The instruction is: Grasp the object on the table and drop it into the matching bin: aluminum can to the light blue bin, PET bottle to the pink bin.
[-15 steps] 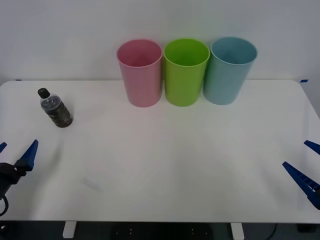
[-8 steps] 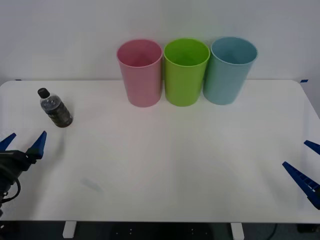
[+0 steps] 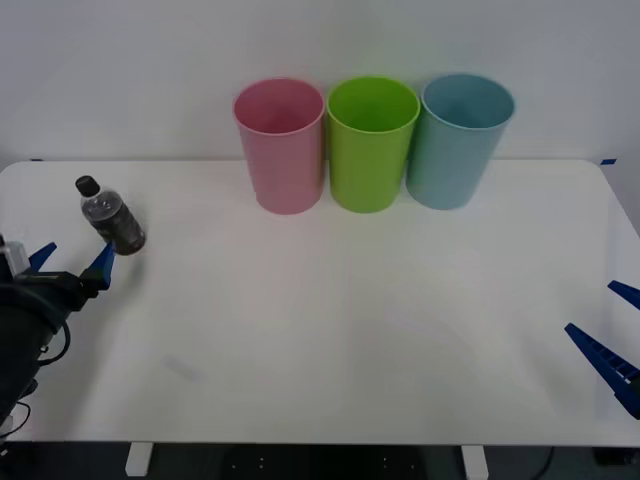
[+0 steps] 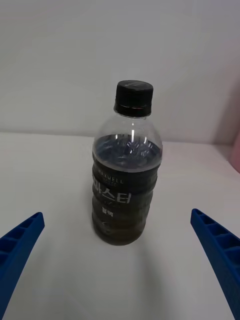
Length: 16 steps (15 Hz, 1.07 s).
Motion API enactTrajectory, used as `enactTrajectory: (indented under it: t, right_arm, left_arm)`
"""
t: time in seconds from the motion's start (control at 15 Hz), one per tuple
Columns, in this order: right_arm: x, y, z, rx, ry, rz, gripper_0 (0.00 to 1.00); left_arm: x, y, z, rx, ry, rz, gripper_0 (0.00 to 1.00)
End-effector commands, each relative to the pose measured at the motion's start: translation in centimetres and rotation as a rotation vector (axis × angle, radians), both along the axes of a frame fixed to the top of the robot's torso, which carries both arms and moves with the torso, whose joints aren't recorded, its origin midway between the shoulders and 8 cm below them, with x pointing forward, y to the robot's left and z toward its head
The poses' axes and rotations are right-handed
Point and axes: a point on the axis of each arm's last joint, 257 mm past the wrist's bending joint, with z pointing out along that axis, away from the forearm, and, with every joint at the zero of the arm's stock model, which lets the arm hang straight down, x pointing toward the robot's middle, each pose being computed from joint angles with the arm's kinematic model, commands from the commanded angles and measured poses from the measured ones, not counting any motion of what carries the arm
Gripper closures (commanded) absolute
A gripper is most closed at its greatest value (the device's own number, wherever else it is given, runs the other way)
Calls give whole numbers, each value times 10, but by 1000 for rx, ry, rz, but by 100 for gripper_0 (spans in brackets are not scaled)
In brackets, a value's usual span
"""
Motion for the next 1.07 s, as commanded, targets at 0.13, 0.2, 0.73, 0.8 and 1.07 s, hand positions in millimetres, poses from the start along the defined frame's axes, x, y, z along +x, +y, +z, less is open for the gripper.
enactTrajectory:
  t: [0.13,0.2,0.73,0.8,1.07]
  right_arm:
    - [0,0,0,0,0,0,0]
    - [0,0,0,0,0,0,0]
    - [0,0,0,0,0,0,0]
    - [0,0,0,0,0,0,0]
    - [0,0,0,0,0,0,0]
  left_arm:
    - [20,0,-1,21,13,14,0]
    - [25,0,-4,29,23,16,0]
    - [72,-16,-10,67,67,24,0]
    - [76,-19,-11,63,73,20,0]
    - [91,-19,-6,79,79,30,0]
